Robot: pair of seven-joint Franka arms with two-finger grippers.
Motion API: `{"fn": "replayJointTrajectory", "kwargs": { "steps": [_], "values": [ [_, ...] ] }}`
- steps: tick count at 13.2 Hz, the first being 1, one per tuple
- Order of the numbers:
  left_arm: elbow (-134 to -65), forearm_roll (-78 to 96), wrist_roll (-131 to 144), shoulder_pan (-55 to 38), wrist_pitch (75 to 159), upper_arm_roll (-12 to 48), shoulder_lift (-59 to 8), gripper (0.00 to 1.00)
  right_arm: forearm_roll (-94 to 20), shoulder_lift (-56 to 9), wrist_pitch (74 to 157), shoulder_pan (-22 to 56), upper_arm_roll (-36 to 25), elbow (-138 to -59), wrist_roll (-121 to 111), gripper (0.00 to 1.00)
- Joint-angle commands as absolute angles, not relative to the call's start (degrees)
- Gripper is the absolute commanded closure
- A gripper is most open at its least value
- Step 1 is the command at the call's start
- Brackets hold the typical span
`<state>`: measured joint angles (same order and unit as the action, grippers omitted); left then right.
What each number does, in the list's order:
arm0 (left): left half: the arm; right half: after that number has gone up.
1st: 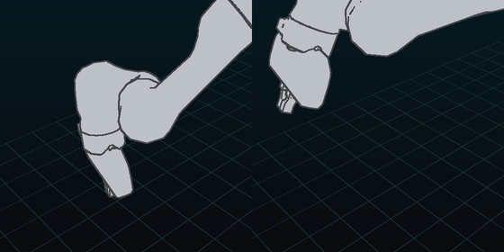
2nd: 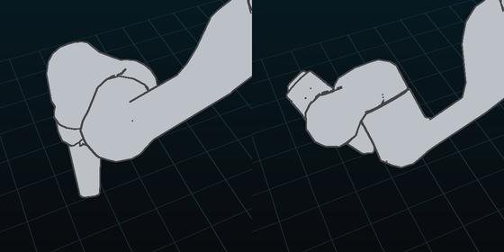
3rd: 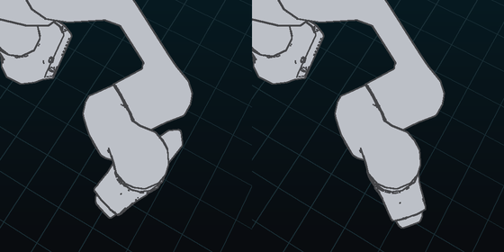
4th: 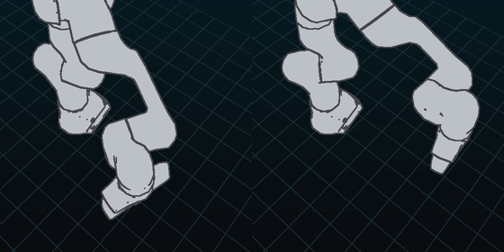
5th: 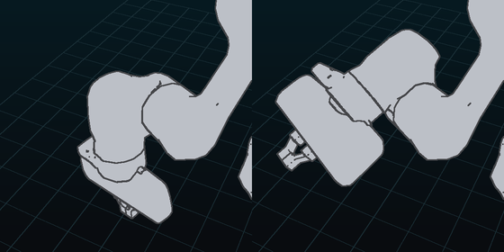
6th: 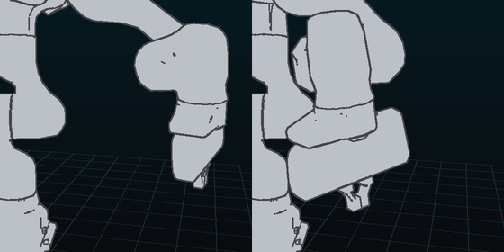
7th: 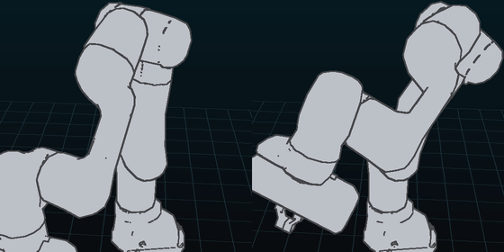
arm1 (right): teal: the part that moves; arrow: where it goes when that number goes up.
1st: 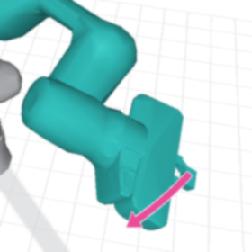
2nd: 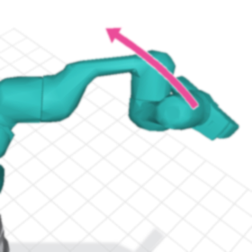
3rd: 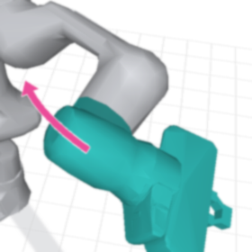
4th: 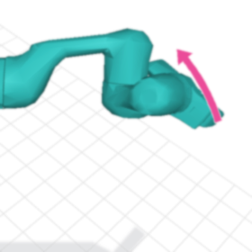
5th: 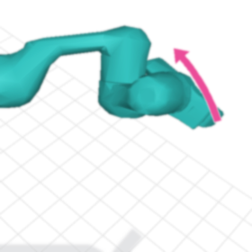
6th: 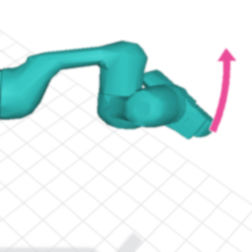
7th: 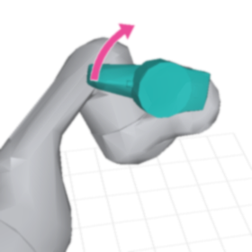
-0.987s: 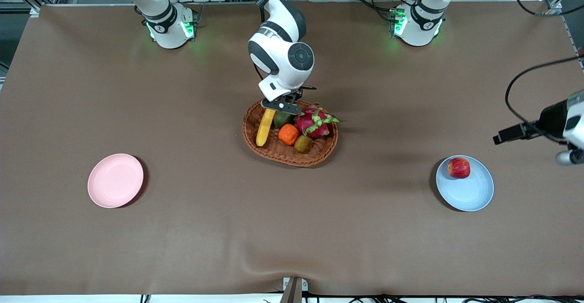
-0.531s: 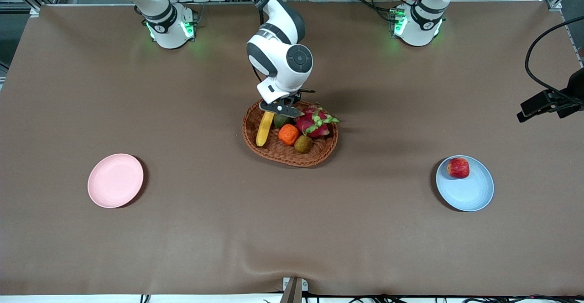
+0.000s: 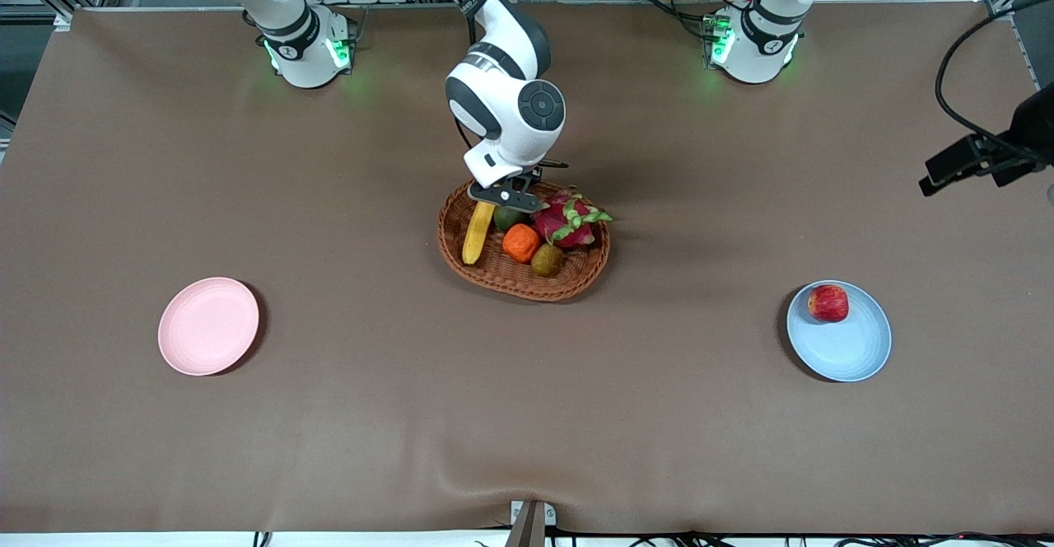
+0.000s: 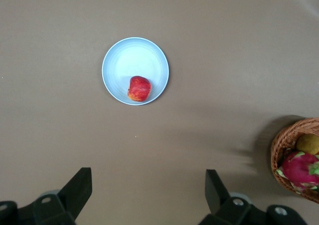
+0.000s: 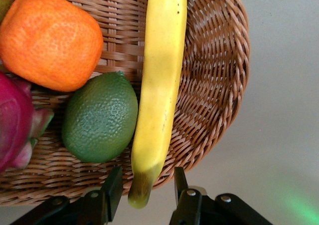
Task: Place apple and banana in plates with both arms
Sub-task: 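Raise the left gripper away while the right gripper grasps the banana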
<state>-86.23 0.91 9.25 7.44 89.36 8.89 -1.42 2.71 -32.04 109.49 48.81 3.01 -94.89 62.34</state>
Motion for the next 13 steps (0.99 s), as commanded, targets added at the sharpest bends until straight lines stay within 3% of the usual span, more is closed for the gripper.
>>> {"fn": "replayJointTrajectory", "kwargs": {
  "steps": [1,4,8,13],
  "values": [
    [-86.2,-0.4,10.2,7.6,88.4,9.6,-1.1,0.0,4.3,-32.9,108.6,49.4,3.0,-93.6,63.5,0.53],
    [-86.3,-0.4,10.1,8.0,87.0,9.5,-1.0,0.0,4.3,-32.9,108.6,49.5,3.0,-93.6,63.5,0.6],
    [-86.7,-0.4,10.2,8.2,87.0,9.5,-1.1,0.0,4.4,-32.9,108.6,49.7,3.0,-93.6,63.3,1.0],
    [-87.5,-0.3,10.2,8.2,86.8,9.6,-0.5,0.0,4.7,-30.6,105.4,48.9,2.9,-93.4,62.7,1.0]
  ]
}}
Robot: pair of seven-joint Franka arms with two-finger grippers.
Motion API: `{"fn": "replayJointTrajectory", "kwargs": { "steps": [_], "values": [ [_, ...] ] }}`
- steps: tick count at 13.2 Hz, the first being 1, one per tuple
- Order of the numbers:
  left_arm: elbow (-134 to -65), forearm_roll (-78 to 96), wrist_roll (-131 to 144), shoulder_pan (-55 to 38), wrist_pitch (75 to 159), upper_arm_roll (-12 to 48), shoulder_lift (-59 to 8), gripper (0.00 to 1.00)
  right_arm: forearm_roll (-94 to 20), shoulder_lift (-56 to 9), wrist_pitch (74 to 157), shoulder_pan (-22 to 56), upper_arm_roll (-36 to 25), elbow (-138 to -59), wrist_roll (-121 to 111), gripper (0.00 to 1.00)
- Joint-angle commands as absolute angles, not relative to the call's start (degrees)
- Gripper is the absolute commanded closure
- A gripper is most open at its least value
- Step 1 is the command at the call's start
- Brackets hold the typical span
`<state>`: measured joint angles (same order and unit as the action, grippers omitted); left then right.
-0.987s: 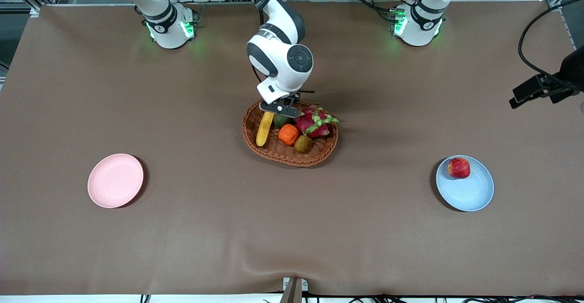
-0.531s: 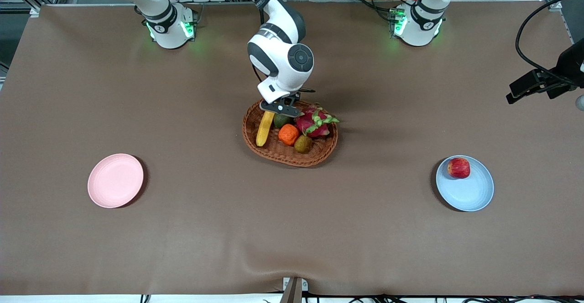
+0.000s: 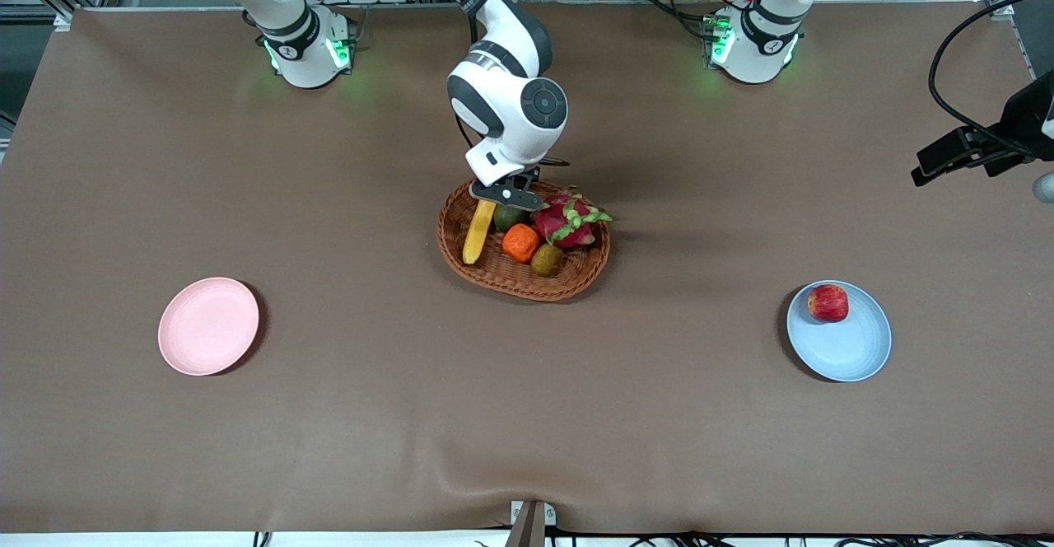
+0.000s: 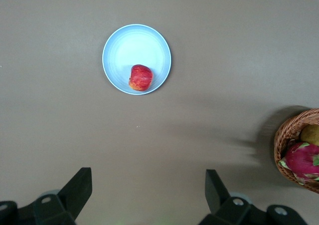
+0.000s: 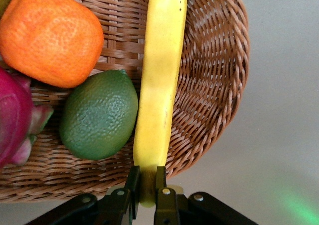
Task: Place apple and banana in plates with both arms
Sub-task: 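Raise the left gripper away while the right gripper grasps the banana, then lift the yellow banana with the right gripper and carry it to the pink plate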
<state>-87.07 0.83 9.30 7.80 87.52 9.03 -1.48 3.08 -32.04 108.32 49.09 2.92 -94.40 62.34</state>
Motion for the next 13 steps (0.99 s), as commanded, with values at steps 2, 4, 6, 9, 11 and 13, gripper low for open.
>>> {"fn": "replayJointTrajectory", "kwargs": {
  "steps": [2,4,6,9,11,13],
  "values": [
    [-87.6,-0.2,10.2,8.3,86.7,9.7,-0.5,0.0,5.4,-27.8,101.9,47.6,2.9,-93.0,62.3,1.0],
    [-87.6,-0.2,10.3,8.2,86.7,9.6,-0.5,0.0,5.4,-26.0,97.1,47.3,3.0,-90.4,60.1,1.0],
    [-87.6,-0.2,10.3,8.2,86.7,9.7,-0.5,0.0,5.3,-25.5,92.8,47.2,3.0,-86.9,59.8,1.0],
    [-87.7,-0.2,10.3,8.1,86.3,9.7,-0.5,0.0,7.3,-24.1,91.5,43.9,2.4,-85.7,56.7,1.0],
    [-87.8,-0.2,10.3,7.9,86.3,9.7,-0.6,0.0,8.3,-22.1,89.4,39.3,2.2,-86.0,51.8,1.0],
    [-87.8,-0.2,10.3,7.8,86.3,10.0,-0.7,0.0,9.4,-20.6,87.6,32.1,2.2,-86.2,43.7,1.0]
  ]
}}
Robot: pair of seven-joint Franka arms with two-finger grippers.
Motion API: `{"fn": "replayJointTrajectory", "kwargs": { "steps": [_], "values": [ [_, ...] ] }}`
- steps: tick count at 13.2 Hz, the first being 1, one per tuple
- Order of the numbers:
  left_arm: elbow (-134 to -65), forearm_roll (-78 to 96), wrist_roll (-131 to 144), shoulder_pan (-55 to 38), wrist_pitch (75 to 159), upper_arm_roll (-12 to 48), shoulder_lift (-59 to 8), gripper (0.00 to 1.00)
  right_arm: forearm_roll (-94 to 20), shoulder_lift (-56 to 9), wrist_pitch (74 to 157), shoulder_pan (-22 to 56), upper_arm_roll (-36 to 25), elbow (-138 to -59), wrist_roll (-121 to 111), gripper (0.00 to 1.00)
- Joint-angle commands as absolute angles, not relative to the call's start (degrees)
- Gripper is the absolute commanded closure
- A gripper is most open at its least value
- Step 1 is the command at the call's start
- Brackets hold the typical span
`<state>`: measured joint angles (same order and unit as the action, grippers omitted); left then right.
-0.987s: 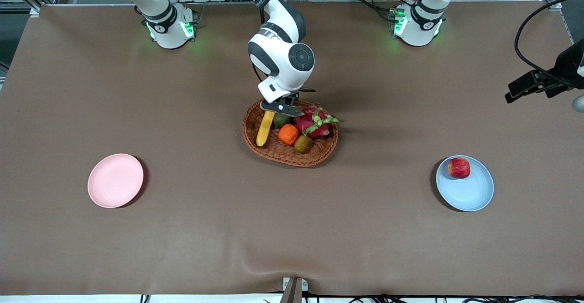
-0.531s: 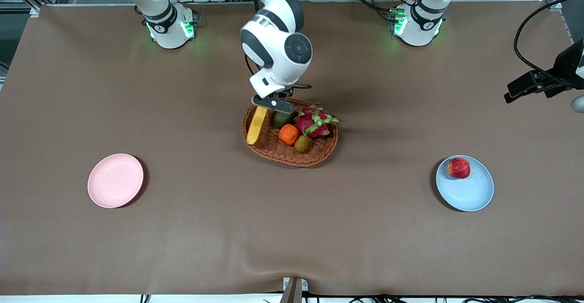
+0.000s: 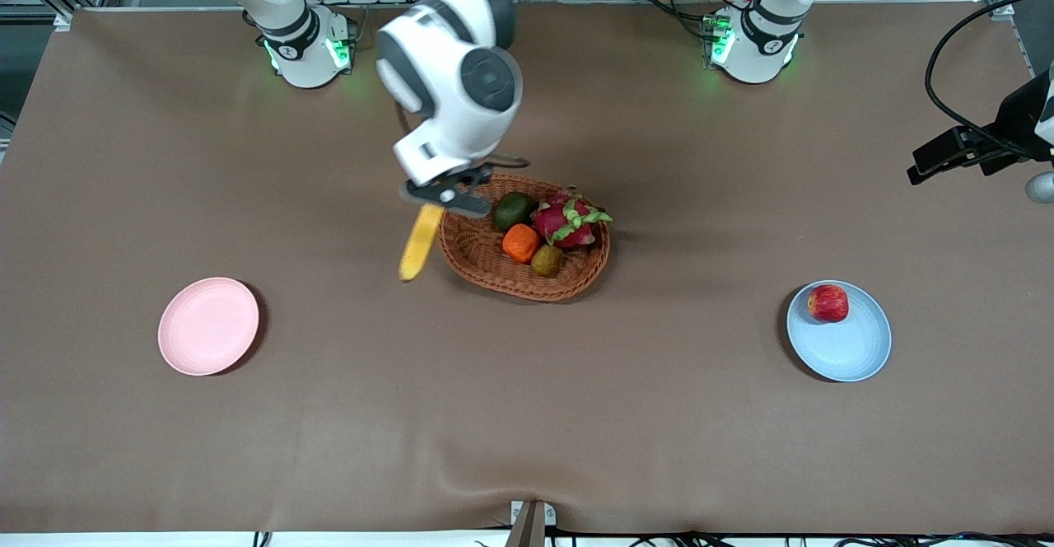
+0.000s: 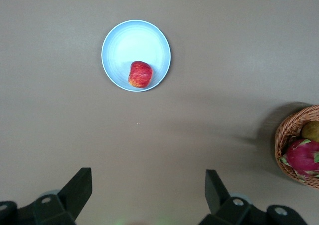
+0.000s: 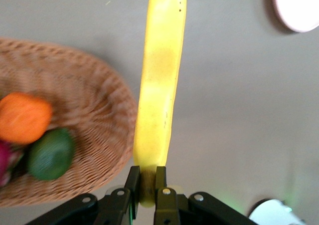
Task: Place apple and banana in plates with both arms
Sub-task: 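Lift the yellow banana with the right gripper and carry it to the pink plate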
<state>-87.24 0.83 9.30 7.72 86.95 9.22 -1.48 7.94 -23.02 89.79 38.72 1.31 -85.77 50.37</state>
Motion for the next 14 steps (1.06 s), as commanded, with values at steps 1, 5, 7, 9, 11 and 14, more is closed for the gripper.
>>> {"fn": "replayJointTrajectory", "kwargs": {
  "steps": [1,5,7,9,11,14],
  "values": [
    [-87.8,-0.2,10.3,7.8,86.3,10.2,-0.7,0.0,9.5,-20.3,87.6,27.8,2.2,-86.6,38.7,1.0],
    [-87.9,-0.3,10.3,7.8,86.0,10.3,-0.6,0.0,14.0,-20.6,90.9,13.9,2.3,-88.1,23.2,1.0],
    [-88.0,-0.4,10.3,7.8,85.9,10.4,-0.7,0.0,15.0,-21.2,94.1,10.7,2.2,-89.5,22.9,1.0],
    [-87.9,-0.4,10.3,8.0,85.9,10.6,-0.6,0.0,26.6,-23.4,95.9,10.5,2.3,-89.9,22.7,1.0],
    [-87.9,-0.4,10.3,7.9,85.9,10.7,-0.5,0.0,28.9,-25.7,98.5,7.1,2.4,-90.1,22.6,1.0],
    [-87.9,-0.4,10.3,7.9,85.9,10.8,-0.6,0.0,28.9,-28.7,100.7,4.8,2.4,-90.1,20.9,1.0]
  ]
}}
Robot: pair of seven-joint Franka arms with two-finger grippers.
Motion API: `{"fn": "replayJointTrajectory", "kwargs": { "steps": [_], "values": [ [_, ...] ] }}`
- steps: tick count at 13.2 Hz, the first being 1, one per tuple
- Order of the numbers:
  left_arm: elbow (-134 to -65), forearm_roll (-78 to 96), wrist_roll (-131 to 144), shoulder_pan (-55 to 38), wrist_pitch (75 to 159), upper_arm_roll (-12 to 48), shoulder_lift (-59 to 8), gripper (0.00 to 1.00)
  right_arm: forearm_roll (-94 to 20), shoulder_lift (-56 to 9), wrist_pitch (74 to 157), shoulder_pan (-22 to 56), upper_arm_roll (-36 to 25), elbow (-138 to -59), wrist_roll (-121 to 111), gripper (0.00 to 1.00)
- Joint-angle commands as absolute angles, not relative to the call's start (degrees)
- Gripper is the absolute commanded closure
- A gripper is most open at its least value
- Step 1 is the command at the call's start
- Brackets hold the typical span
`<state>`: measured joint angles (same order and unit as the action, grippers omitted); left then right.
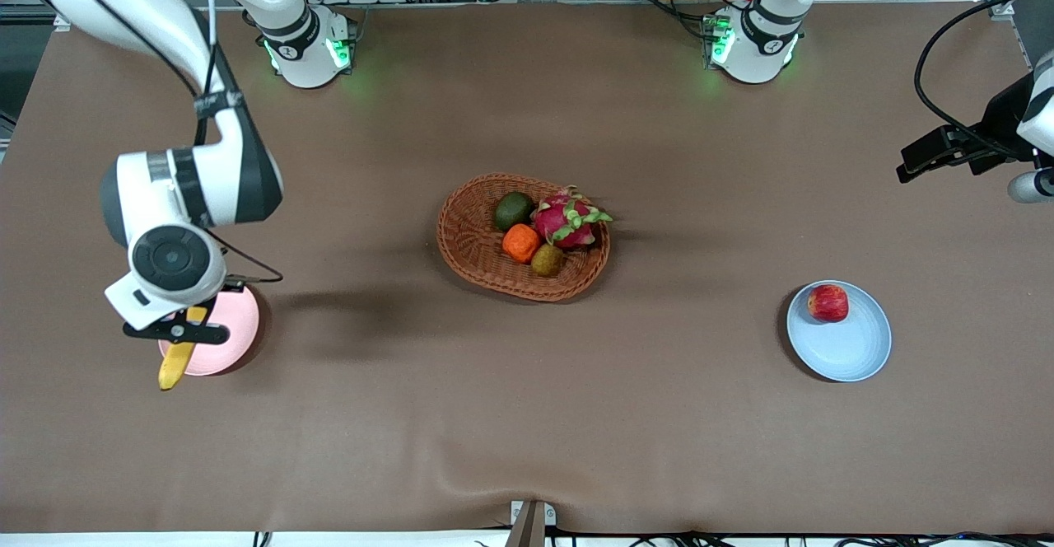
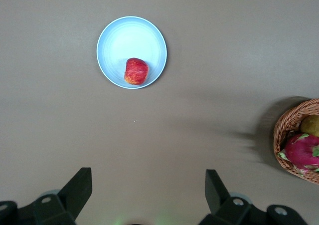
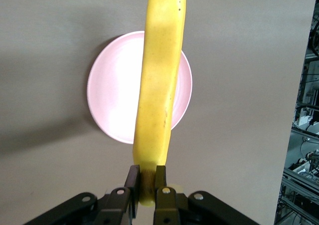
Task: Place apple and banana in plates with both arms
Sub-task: 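Lift the yellow banana with the right gripper and carry it to the pink plate, then lower the banana onto the pink plate and open the right gripper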
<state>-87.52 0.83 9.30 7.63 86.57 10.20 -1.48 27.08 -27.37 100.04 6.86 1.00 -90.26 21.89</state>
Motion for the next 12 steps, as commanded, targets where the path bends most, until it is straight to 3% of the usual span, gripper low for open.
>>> {"fn": "replayJointTrajectory", "kwargs": {
  "steps": [1,5,8,9,10,11,12],
  "values": [
    [-87.9,-0.4,10.4,7.9,85.9,10.8,-0.6,0.0,28.8,-29.7,100.5,4.1,2.4,-90.3,19.9,1.0],
    [-87.9,-0.4,10.2,7.9,85.9,11.2,-0.5,0.0,28.7,-30.0,103.0,2.2,2.5,-95.1,17.9,0.98],
    [-87.9,-0.4,10.3,7.9,85.7,11.3,-0.6,0.0,28.7,-31.4,107.0,0.2,2.5,-95.1,17.8,0.89],
    [-87.9,-0.4,10.3,7.8,85.7,11.3,-0.6,0.0,28.7,-31.4,107.0,0.3,2.5,-95.2,17.8,0.58],
    [-87.9,-0.4,10.3,7.8,85.7,11.3,-0.6,0.0,28.7,-31.2,106.6,0.5,2.5,-95.4,17.5,0.07],
    [-87.9,-0.4,10.2,7.8,85.7,11.3,-0.7,0.0,28.7,-31.1,106.3,0.7,2.5,-95.4,17.5,0.0],
    [-87.9,-0.4,10.2,7.8,85.7,11.3,-0.7,0.0,28.7,-30.8,105.7,0.9,2.7,-95.4,17.4,0.0]
  ]
}}
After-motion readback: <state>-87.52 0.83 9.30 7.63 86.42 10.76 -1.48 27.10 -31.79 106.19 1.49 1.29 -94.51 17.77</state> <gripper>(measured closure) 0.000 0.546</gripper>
